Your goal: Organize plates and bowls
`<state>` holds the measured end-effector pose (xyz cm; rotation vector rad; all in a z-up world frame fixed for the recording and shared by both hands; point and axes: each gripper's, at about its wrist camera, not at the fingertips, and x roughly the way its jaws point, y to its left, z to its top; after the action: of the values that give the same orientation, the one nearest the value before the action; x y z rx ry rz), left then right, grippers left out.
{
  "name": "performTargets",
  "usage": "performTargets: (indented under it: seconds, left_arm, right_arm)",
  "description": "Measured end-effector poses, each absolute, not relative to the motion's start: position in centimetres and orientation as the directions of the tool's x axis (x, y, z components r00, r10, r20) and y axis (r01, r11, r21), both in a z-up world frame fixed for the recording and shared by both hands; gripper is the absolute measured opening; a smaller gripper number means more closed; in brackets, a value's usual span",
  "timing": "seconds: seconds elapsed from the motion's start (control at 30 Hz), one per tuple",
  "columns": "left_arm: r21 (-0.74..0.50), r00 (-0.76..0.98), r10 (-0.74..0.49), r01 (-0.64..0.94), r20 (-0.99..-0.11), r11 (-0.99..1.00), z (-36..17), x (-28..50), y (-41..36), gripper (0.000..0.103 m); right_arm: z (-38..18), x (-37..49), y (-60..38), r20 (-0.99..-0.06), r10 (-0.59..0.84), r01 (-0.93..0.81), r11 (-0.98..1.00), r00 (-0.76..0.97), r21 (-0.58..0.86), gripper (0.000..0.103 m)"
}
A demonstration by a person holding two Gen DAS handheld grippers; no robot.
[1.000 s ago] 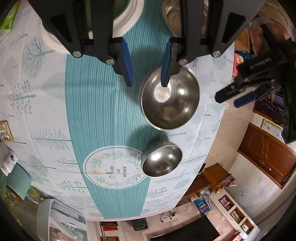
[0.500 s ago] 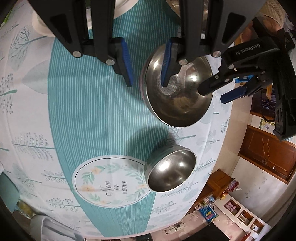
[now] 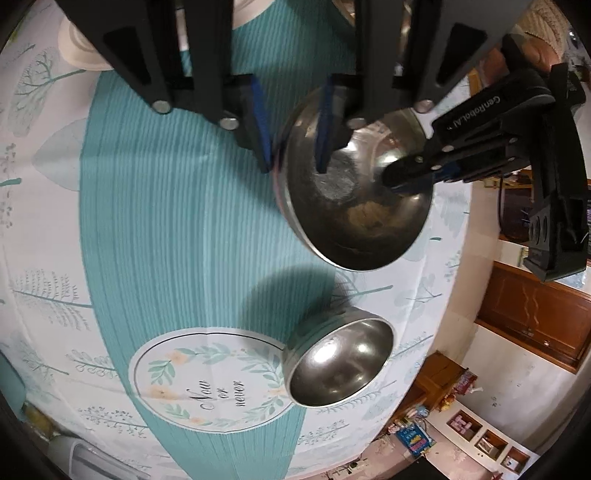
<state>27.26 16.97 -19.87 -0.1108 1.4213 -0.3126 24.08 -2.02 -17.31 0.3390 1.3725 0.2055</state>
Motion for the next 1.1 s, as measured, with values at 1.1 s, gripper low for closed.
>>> performTargets:
  seconds: [1.1]
  left_arm:
    - [-0.185, 0.24, -0.262, 0.299, -0.935, 0.936, -10.2, 14.2, 19.7, 0.013]
  right_arm:
    - [-10.6, 13.6, 0.6, -0.896, 0.356, 0.007, 0.928, 0.267, 0.371, 0.011]
